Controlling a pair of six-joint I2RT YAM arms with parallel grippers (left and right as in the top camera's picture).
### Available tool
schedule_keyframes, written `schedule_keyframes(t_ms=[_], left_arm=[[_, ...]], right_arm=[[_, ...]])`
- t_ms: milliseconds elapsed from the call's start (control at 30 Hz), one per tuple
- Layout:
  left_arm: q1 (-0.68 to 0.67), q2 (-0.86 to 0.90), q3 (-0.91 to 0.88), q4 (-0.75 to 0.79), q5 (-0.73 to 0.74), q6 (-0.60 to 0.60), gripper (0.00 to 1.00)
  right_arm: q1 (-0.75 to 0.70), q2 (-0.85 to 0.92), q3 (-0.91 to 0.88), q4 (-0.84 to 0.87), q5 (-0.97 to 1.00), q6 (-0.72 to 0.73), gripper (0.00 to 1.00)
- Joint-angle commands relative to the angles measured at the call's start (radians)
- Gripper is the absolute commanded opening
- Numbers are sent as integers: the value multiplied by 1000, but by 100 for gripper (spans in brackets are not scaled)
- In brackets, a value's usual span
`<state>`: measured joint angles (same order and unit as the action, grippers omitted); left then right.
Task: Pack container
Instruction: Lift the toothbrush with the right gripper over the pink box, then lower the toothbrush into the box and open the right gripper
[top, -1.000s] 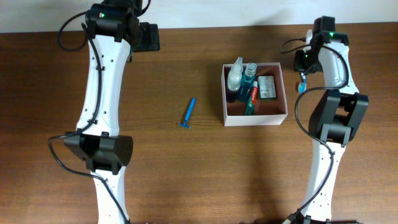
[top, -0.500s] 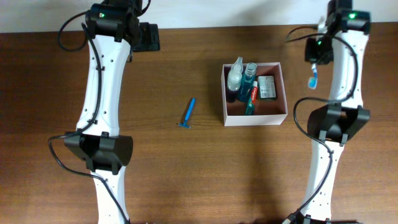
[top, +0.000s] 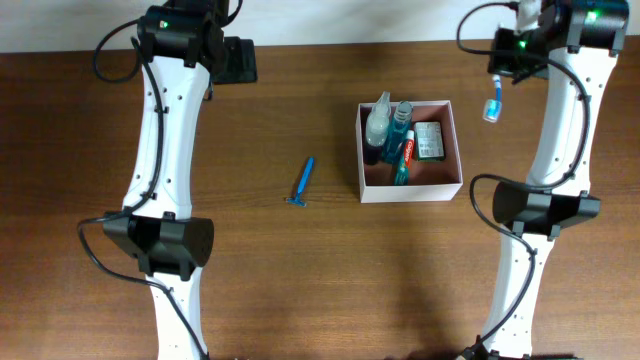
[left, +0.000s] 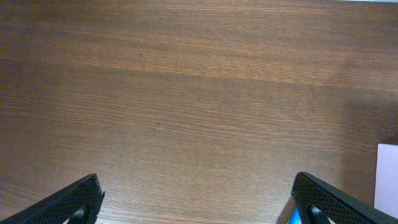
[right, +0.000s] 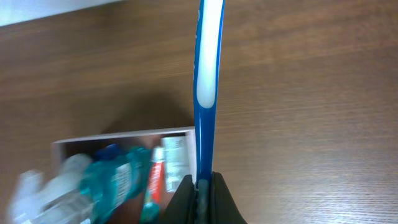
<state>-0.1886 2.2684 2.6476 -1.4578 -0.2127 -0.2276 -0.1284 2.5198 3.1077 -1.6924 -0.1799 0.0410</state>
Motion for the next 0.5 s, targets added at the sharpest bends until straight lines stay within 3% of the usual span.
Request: schedule_keyframes(t_ms=[0,333,467], left_arm=[[1,-6,-1,-9,8,5,99],[1,-6,-1,-35,8,5,99],[1,-6,-1,-32,8,5,99]], right_arm=[[48,-109,-66,-7,-18,5,4],[125,-330,-617,-6,57,1,4],[136,-348,-752,-6,51,1,4]])
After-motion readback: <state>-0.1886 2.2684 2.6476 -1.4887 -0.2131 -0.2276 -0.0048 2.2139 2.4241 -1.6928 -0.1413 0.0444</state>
